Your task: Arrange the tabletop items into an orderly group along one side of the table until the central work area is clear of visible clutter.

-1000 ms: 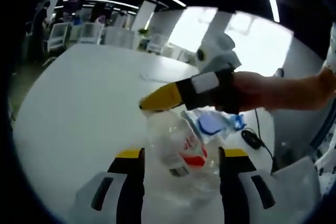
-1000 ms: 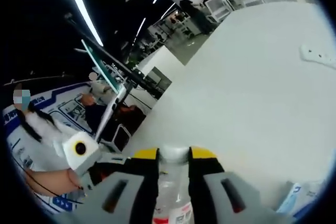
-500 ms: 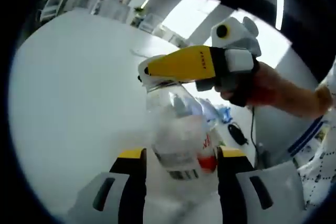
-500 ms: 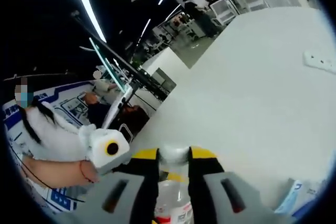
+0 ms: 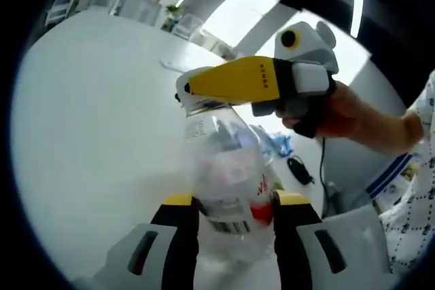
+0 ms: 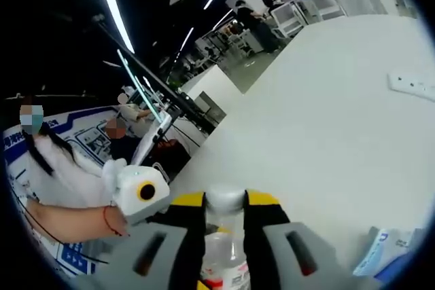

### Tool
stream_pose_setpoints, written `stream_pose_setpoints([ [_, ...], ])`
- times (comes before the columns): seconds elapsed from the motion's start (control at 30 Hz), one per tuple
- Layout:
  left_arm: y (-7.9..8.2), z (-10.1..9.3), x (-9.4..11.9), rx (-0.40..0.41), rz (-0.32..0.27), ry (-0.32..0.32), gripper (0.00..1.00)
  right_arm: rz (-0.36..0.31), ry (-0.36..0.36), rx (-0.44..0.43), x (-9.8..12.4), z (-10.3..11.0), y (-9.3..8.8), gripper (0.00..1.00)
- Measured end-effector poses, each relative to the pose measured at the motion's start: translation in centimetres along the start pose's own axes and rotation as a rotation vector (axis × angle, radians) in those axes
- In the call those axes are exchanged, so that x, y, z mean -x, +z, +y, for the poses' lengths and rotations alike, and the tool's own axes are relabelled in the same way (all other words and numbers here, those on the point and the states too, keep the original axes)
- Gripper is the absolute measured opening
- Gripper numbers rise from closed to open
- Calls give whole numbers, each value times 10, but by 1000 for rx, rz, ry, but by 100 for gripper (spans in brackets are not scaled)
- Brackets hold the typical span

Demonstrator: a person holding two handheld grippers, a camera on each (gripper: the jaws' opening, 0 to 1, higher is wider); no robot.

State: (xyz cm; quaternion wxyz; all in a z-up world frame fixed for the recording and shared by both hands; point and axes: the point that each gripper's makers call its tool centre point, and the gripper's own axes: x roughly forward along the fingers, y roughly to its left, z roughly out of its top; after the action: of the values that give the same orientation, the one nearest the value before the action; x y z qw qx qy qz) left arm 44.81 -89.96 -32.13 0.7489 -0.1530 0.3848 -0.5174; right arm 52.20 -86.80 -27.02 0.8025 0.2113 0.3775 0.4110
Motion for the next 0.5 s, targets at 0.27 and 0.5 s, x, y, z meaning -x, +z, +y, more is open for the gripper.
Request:
stream_pose_setpoints([
  [0.27,12,-1,7,-32,-13,0,37,-42,3,15,6,7,12,17],
  [0.5,29,-4,6,-74,-27,-3,36,-89,0,37,16,10,28,17],
])
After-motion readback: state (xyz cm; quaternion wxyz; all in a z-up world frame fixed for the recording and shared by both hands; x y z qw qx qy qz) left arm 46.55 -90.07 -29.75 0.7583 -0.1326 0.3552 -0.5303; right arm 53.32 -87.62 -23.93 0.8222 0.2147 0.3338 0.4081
